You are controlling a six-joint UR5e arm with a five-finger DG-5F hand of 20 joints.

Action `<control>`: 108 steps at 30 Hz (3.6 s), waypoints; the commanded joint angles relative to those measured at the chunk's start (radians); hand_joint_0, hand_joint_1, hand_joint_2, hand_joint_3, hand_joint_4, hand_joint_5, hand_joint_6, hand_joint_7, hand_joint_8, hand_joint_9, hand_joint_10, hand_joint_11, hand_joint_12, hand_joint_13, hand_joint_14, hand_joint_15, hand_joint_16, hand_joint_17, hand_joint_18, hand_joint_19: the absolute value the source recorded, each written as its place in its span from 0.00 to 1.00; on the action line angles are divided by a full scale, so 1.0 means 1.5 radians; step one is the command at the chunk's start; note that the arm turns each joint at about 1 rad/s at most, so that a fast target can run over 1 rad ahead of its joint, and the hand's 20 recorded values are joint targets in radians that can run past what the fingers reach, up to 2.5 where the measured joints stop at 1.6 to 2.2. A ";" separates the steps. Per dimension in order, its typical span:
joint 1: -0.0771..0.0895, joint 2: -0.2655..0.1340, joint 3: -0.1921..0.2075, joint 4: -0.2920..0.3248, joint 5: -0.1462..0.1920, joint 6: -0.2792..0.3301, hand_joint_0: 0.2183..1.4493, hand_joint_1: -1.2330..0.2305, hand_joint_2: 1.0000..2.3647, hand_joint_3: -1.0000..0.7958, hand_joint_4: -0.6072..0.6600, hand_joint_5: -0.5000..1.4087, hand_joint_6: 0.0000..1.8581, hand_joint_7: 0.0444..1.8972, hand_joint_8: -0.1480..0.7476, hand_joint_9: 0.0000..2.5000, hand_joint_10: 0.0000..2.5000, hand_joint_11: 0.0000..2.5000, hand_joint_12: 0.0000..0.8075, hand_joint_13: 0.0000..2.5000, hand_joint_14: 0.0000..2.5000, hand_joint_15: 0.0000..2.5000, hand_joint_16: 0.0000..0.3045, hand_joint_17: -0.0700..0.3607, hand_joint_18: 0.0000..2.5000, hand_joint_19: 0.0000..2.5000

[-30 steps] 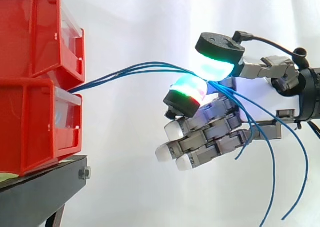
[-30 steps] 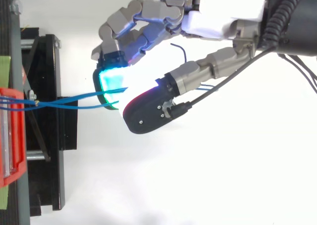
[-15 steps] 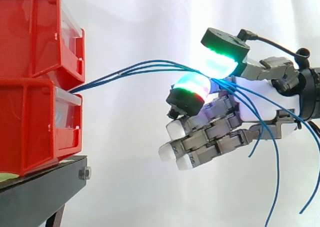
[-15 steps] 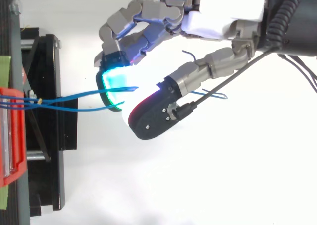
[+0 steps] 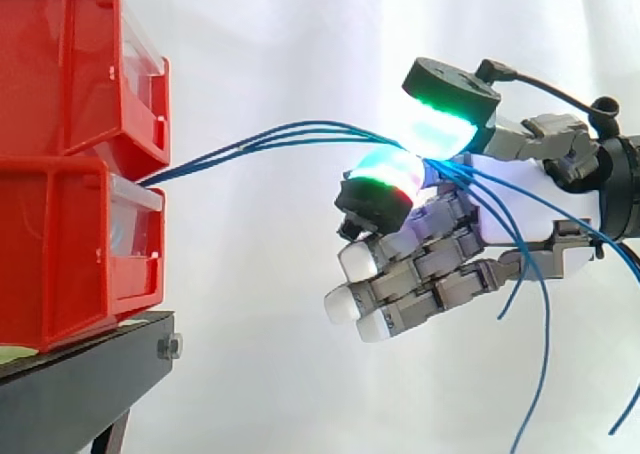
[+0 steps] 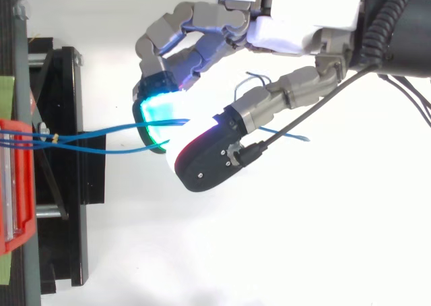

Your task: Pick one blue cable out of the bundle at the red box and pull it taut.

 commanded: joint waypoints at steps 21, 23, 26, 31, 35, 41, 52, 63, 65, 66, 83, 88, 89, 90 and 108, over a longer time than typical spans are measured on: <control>0.000 0.000 0.001 0.001 0.001 0.001 0.45 0.15 0.00 0.28 0.41 0.18 0.48 0.61 0.34 0.32 0.00 0.14 0.42 0.18 0.00 0.07 0.17 0.43 0.18 0.06; 0.000 0.000 0.000 0.001 0.001 0.000 0.46 0.14 0.00 0.28 0.40 0.18 0.48 0.60 0.34 0.32 0.00 0.14 0.42 0.18 0.00 0.07 0.17 0.43 0.18 0.06; 0.000 0.000 0.000 0.001 0.002 0.000 0.46 0.14 0.00 0.28 0.40 0.17 0.48 0.59 0.33 0.32 0.00 0.14 0.41 0.18 0.00 0.06 0.17 0.43 0.18 0.06; 0.000 0.000 0.000 0.001 0.003 0.000 0.37 0.16 0.00 0.28 0.45 0.18 0.47 0.56 0.33 0.32 0.00 0.14 0.41 0.18 0.00 0.07 0.16 0.42 0.17 0.07; 0.000 0.000 0.001 0.001 0.005 0.000 0.27 0.20 0.00 0.28 0.47 0.19 0.46 0.56 0.34 0.33 0.00 0.13 0.43 0.17 0.00 0.07 0.17 0.44 0.16 0.08; 0.000 -0.001 0.001 0.001 0.005 0.000 0.19 0.25 0.00 0.28 0.49 0.19 0.46 0.55 0.37 0.34 0.00 0.13 0.47 0.18 0.00 0.07 0.20 0.48 0.17 0.08; 0.000 0.000 0.001 0.001 0.005 0.000 0.28 0.34 0.00 0.32 0.47 0.20 0.44 0.61 0.36 0.35 0.00 0.14 0.43 0.17 0.00 0.07 0.17 0.44 0.14 0.10; 0.000 -0.001 0.001 0.001 0.006 0.000 0.34 0.25 0.02 0.44 0.47 0.19 0.46 0.60 0.38 0.33 0.00 0.14 0.43 0.18 0.00 0.08 0.18 0.44 0.16 0.09; 0.000 -0.001 0.000 0.001 0.006 0.000 0.36 0.23 0.01 0.42 0.46 0.19 0.46 0.60 0.37 0.32 0.00 0.14 0.44 0.18 0.00 0.07 0.18 0.44 0.16 0.08; 0.000 -0.001 0.001 0.001 0.006 0.000 0.37 0.21 0.01 0.40 0.45 0.19 0.46 0.60 0.37 0.32 0.00 0.13 0.44 0.18 0.00 0.07 0.18 0.44 0.16 0.08; 0.000 0.000 0.001 0.001 0.011 0.000 0.36 0.21 0.00 0.28 0.52 0.19 0.45 0.59 0.34 0.31 0.00 0.13 0.43 0.17 0.00 0.06 0.17 0.44 0.16 0.08; 0.000 0.000 0.001 0.001 0.010 0.000 0.21 0.30 0.00 0.28 0.52 0.19 0.45 0.56 0.39 0.33 0.00 0.13 0.47 0.17 0.00 0.07 0.19 0.47 0.16 0.09; 0.000 -0.001 0.001 0.001 0.010 0.000 0.20 0.32 0.00 0.28 0.52 0.19 0.45 0.57 0.40 0.33 0.00 0.13 0.48 0.17 0.00 0.07 0.20 0.48 0.16 0.09; 0.000 0.000 0.001 0.001 0.011 0.000 0.19 0.32 0.00 0.28 0.52 0.19 0.45 0.56 0.40 0.33 0.00 0.13 0.48 0.17 0.00 0.07 0.20 0.48 0.16 0.09; 0.000 0.000 0.001 0.001 0.012 0.000 0.30 0.29 0.01 0.43 0.50 0.19 0.45 0.60 0.41 0.33 0.00 0.14 0.44 0.17 0.00 0.07 0.18 0.45 0.15 0.09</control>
